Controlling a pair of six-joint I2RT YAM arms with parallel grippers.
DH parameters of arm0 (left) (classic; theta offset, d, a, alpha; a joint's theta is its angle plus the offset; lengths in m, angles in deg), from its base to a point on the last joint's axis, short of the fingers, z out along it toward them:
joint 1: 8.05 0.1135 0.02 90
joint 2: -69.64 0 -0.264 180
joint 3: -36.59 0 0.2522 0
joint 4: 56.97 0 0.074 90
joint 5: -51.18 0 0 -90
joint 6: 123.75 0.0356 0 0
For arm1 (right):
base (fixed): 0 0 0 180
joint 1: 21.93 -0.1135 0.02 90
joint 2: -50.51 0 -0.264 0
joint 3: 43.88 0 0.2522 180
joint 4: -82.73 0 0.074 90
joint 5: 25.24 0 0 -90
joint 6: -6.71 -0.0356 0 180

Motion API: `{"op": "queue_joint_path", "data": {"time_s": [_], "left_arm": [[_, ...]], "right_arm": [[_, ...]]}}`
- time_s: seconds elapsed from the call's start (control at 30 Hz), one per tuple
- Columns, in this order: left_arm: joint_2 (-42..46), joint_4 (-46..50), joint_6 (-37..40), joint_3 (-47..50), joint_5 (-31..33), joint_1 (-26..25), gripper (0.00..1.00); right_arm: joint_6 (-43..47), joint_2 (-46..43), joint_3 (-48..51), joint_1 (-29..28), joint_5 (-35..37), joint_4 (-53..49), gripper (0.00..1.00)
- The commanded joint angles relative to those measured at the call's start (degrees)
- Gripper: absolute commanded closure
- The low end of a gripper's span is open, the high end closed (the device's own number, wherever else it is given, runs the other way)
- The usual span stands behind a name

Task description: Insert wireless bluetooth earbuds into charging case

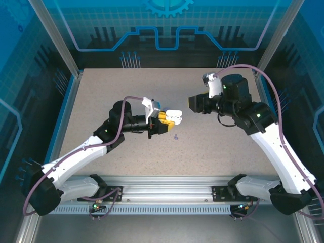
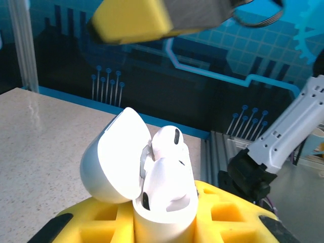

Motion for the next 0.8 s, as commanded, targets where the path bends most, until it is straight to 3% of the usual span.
{"op": "queue_joint_path", "data": {"time_s": [0.0, 0.57, 0.77], "left_arm": [[1.67, -2.49, 0.73, -1.40, -4.64, -0.33, 1.00], [-0.43, -1.29, 1.07, -2.92, -4.67, -0.38, 1.00], [-2.80, 1.55, 0.65, -4.42, -2.45, -0.34, 1.00]], "right_arm": [[-1.11, 1.43, 1.85, 1.23, -4.21, -2.16, 0.50], [1.40, 5.05, 4.74, 2.23, -24.97, 3.84, 0.54], [2.31, 3.36, 4.66, 1.88, -27.92, 4.43, 0.54]]}}
